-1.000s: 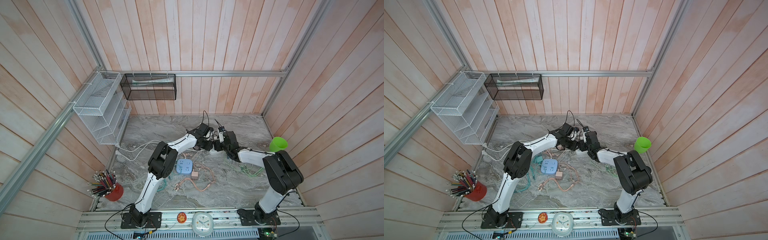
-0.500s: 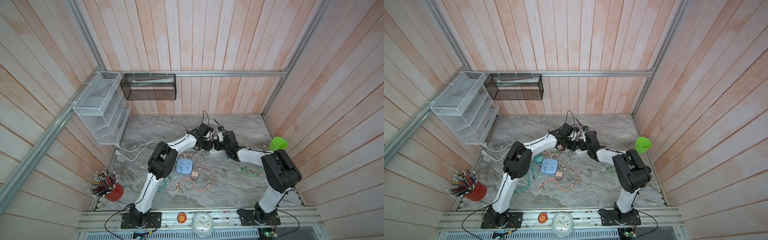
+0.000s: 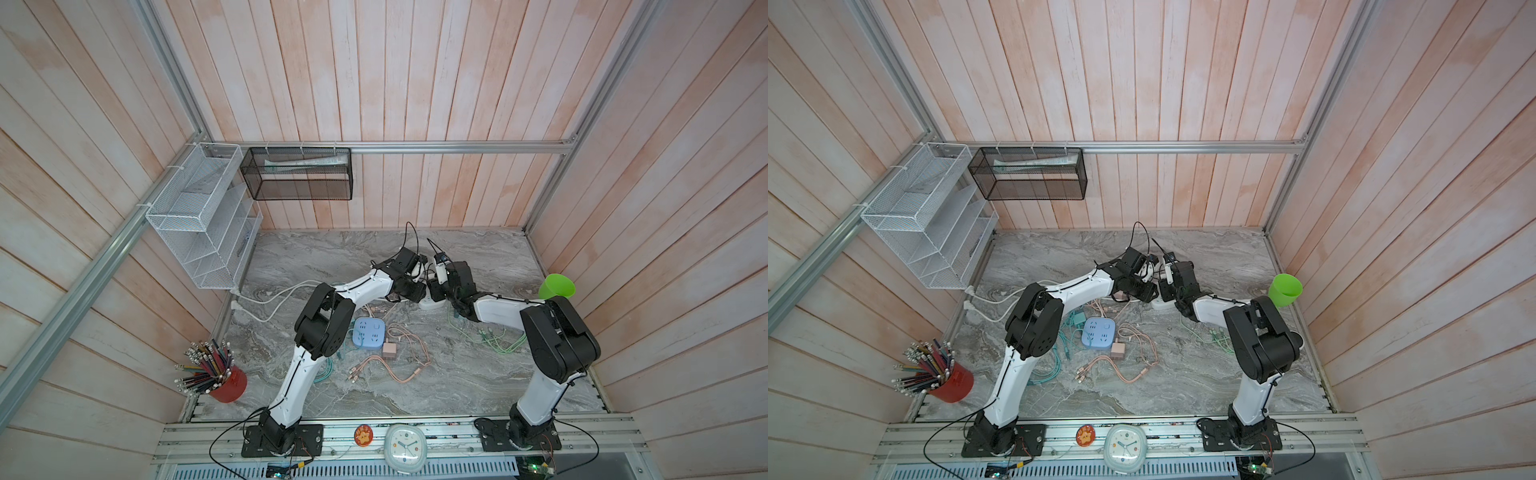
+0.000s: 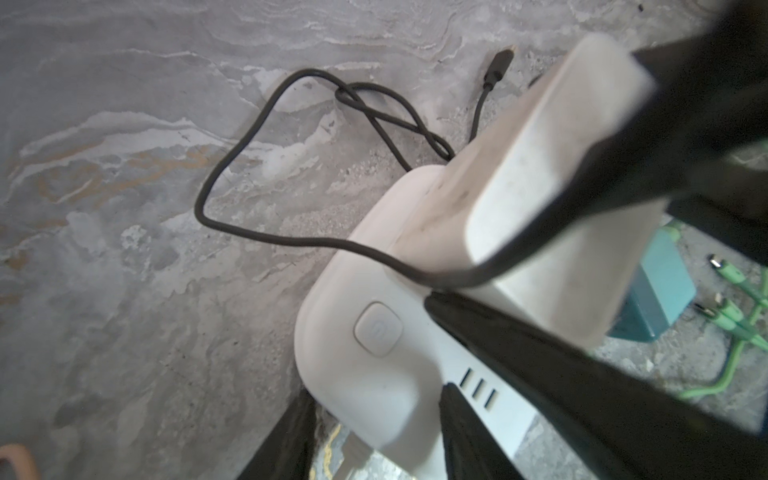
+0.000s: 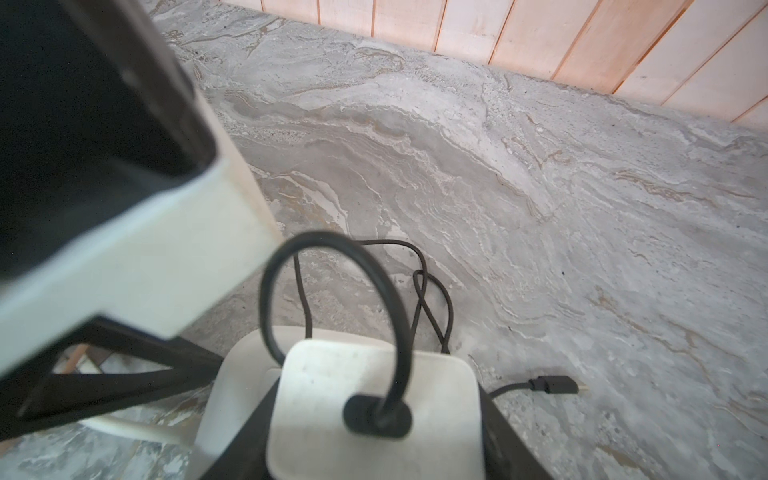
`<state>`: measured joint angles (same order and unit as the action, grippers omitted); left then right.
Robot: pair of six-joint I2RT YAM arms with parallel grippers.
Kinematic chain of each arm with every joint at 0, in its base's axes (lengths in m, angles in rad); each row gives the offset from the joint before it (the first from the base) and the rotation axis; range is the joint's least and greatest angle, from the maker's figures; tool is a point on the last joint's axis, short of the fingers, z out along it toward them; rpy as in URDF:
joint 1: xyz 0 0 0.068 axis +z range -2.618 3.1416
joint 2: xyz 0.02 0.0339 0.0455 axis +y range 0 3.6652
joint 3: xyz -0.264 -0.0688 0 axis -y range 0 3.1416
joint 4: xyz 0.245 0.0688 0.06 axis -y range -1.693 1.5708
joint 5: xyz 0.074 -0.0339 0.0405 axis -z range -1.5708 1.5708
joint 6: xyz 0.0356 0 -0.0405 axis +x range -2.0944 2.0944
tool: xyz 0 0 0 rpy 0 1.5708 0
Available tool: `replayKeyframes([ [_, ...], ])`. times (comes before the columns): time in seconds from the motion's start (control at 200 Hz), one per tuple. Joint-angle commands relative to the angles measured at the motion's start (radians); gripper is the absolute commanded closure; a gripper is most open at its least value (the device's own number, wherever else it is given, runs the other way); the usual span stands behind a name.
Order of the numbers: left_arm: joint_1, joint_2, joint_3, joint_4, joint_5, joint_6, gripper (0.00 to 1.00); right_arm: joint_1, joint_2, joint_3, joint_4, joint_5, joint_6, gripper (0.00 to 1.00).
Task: Pull the plug off the socket
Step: 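Lower and close the right gripper on the white charger block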
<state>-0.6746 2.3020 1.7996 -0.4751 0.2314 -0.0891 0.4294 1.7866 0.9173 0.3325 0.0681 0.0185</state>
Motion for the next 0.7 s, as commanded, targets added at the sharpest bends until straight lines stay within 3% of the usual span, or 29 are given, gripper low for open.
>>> replayKeyframes([
  [0.0, -0.010, 0.084, -0.056, -0.176, -0.039, 0.037, 0.50, -0.007, 0.004, 0.028, -0.002, 0.011, -0.019, 0.53],
  [0.695, -0.010, 0.135, 0.021, -0.252, -0.015, 0.038, 0.50, 0.005, -0.055, 0.031, -0.062, 0.125, -0.002, 0.62],
])
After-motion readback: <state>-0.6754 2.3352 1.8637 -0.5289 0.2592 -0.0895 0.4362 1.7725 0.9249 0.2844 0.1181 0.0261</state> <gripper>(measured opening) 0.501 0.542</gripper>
